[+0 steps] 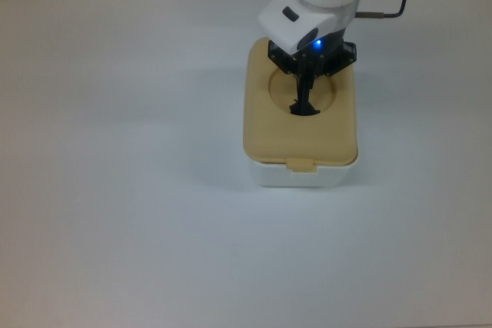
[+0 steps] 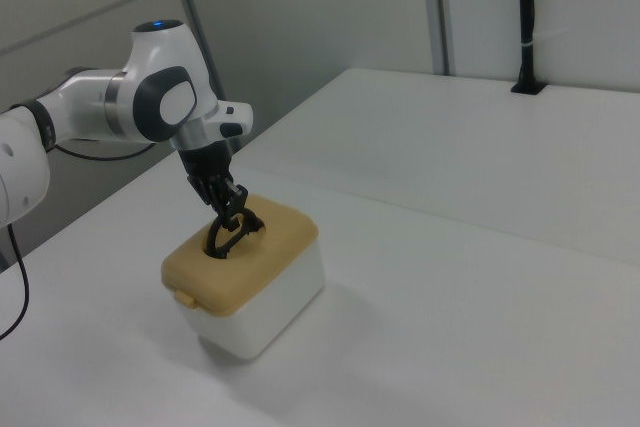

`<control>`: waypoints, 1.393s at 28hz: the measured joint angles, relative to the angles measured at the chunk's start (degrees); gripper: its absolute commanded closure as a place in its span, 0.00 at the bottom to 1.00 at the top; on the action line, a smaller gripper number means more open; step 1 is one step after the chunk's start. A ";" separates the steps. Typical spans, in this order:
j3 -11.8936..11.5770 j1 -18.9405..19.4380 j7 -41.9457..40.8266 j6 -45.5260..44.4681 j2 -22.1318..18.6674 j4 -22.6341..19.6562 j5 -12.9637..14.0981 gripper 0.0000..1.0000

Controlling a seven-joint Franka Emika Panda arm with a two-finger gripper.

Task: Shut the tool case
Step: 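Open the gripper and raise it away from the lid handle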

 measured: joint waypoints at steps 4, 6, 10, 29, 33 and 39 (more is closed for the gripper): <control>0.00 0.00 0.00 0.00 0.44 0.02 0.00 0.00; 0.00 0.00 0.00 0.00 0.50 0.04 0.00 0.00; 0.00 0.01 0.00 0.00 0.49 0.12 0.00 0.00; -0.06 0.07 -1.37 -4.98 -1.97 1.59 -0.30 0.00; -0.19 -0.57 -2.21 -7.86 -3.80 1.62 -0.32 0.00; -0.34 -3.71 -4.41 -10.53 -5.27 1.62 -0.36 0.00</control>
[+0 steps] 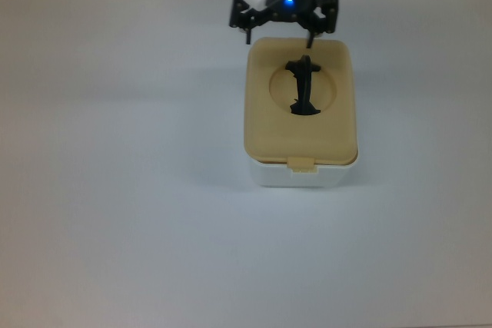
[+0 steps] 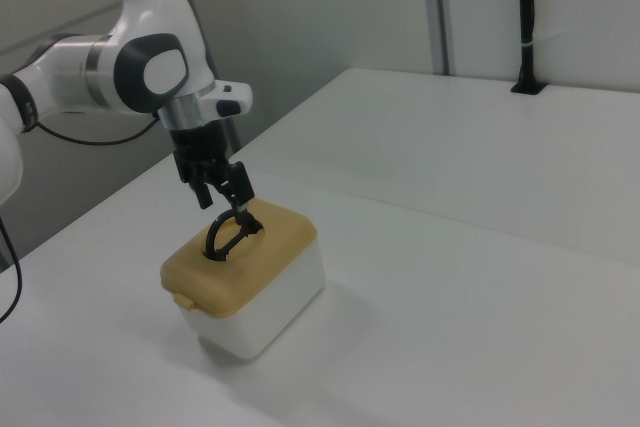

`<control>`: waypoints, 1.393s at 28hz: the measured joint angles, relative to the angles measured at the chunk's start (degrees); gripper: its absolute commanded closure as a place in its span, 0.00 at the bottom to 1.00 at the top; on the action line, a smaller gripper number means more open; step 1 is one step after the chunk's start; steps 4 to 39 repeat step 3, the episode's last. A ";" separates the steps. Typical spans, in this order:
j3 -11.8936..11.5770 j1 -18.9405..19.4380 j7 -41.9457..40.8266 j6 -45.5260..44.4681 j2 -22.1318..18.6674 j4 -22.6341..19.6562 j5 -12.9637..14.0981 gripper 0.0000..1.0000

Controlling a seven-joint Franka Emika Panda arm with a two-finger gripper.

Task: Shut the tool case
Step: 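Open the gripper and raise it away from the lid handle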

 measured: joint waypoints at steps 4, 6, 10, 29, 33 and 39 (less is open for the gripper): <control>-0.06 -1.71 -1.37 -0.84 -0.56 0.01 0.00 0.00; -0.06 -1.71 -1.37 -0.84 -0.56 0.01 0.00 0.00; -0.06 -1.71 -1.37 -0.84 -0.56 0.01 0.00 0.00; -0.06 -1.71 -1.37 -0.84 -0.56 0.01 0.00 0.00; -0.06 -1.71 -1.37 -0.84 -0.56 0.01 0.00 0.00; -0.06 -1.71 -1.37 -0.84 -0.56 0.01 0.00 0.00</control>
